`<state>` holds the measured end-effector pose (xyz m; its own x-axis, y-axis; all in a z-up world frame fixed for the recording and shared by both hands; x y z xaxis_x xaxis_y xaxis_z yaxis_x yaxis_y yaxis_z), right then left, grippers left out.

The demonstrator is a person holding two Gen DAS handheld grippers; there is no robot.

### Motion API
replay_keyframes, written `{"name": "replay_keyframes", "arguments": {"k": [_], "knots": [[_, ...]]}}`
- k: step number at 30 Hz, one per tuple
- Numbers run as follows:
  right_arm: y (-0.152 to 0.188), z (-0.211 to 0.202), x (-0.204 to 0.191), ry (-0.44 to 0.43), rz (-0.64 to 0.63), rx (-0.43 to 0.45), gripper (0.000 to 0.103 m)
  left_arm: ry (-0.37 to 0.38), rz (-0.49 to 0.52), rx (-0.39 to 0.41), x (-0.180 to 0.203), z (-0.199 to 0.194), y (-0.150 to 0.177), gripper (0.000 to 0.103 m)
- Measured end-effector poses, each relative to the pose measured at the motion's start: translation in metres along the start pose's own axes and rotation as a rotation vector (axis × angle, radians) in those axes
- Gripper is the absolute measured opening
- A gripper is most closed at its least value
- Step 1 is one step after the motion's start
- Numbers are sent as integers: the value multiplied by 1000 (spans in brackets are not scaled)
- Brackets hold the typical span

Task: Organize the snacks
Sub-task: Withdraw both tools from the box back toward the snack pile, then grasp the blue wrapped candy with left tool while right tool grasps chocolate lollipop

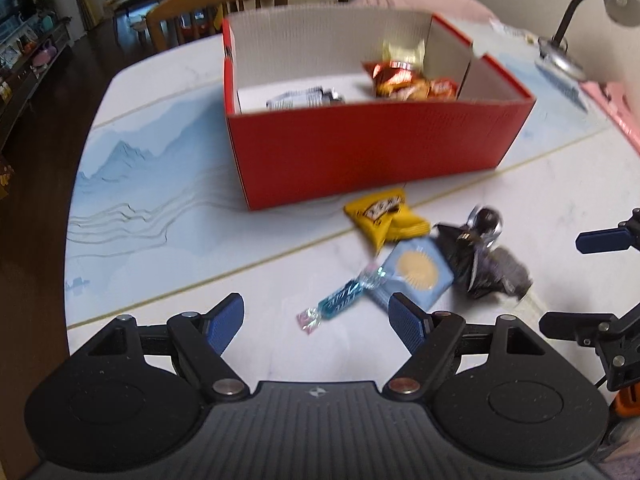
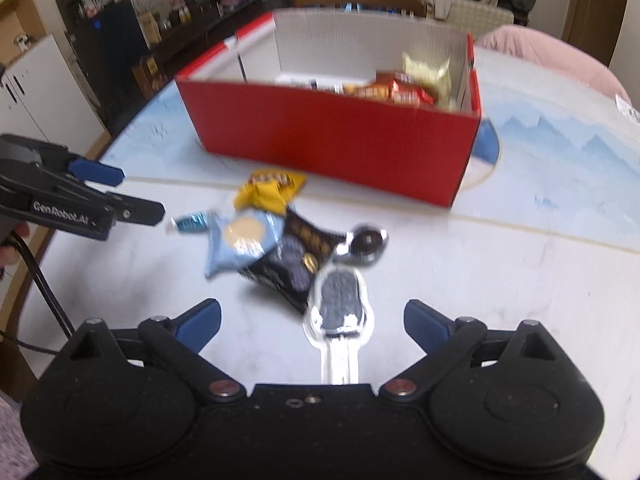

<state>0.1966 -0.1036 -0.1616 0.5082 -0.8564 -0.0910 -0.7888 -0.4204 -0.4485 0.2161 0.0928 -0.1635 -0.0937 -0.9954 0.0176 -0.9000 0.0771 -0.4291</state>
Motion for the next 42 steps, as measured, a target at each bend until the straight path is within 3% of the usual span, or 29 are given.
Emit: {"name": "replay_keyframes", "arguments": {"k": [13,19,25,32,37,42], "knots": [[-1,32,0,60,-94,-91,75,-19,145,-72,3,35,-1,77],[-2,37,-2,85,-139,-103,64,-12,213,-113,8,50,-9,60],[-4,43,-2,89,-153,-109,60,17,262,-121,14,54,-13,56],[-6,45,-1,59,-136,-104,46,67,234,-127,20,55,-17,30],[-7,45,6,75,-100,-96,45,65,184,-116,17,54,-15,15],[-5,42,15,89,-53,-88,45,65,80,-110,8,51,-11,13]]}}
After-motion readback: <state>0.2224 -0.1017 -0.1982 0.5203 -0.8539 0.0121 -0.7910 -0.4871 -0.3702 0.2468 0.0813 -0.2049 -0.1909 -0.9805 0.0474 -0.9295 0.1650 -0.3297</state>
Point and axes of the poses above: each gripper's, at about its wrist camera, not at the fingertips, and z roughly the way its jaws point, x to its right, y to its underside, the point moved 5 cm from there along z, roughly the way its jaws point, and after that the axes turned 4 degrees about -x, right-handed, at the moved point
